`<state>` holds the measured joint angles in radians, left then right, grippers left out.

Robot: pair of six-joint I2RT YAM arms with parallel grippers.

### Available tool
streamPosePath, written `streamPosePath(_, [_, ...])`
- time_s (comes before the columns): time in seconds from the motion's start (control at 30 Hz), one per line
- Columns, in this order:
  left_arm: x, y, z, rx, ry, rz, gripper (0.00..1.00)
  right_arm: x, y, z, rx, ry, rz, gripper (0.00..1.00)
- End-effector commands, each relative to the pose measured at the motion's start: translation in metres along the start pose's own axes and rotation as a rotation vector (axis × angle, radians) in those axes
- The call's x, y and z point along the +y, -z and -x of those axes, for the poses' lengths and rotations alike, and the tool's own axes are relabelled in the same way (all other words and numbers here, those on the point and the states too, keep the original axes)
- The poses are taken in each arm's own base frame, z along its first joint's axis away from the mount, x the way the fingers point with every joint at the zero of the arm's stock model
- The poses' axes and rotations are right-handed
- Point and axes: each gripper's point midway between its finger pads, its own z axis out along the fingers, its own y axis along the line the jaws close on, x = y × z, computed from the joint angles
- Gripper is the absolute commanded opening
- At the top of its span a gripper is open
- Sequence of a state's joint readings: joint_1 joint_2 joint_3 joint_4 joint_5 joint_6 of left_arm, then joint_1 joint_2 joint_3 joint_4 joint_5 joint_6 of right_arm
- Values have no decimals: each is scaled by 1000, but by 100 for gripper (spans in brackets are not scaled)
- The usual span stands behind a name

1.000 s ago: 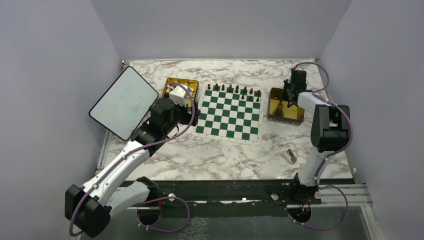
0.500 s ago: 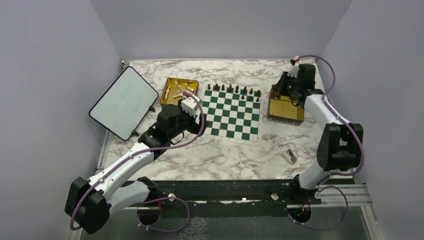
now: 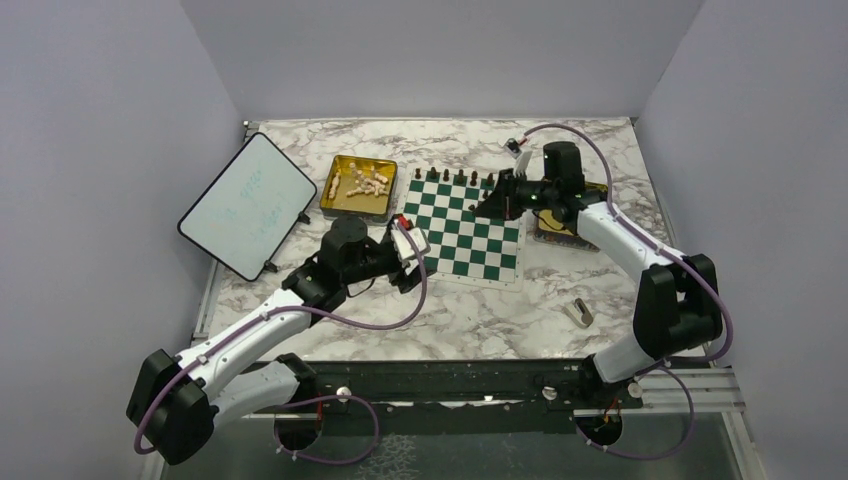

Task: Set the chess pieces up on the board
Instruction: Place the chess piece on the chessboard.

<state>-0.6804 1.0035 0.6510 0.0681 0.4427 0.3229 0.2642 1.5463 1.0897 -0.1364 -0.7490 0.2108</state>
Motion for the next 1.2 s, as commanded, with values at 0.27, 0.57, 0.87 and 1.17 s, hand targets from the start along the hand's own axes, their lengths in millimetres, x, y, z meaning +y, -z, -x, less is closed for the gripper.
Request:
streamPosePath(0.27, [9, -20, 34, -106, -530, -112, 76, 101, 5, -47, 170, 65, 405, 9])
streamPosePath(0.57, [1, -30, 40, -148, -678, -190, 72, 122, 14, -55, 192, 81, 472, 9])
streamPosePath(0.87, [-9, -38, 40, -158, -695, -259, 66, 129, 12, -51, 183, 88, 488, 9])
streamPosePath(1.17, [-4, -33, 59, -165, -427, -185, 70, 117, 4, -49, 129, 143, 425, 10])
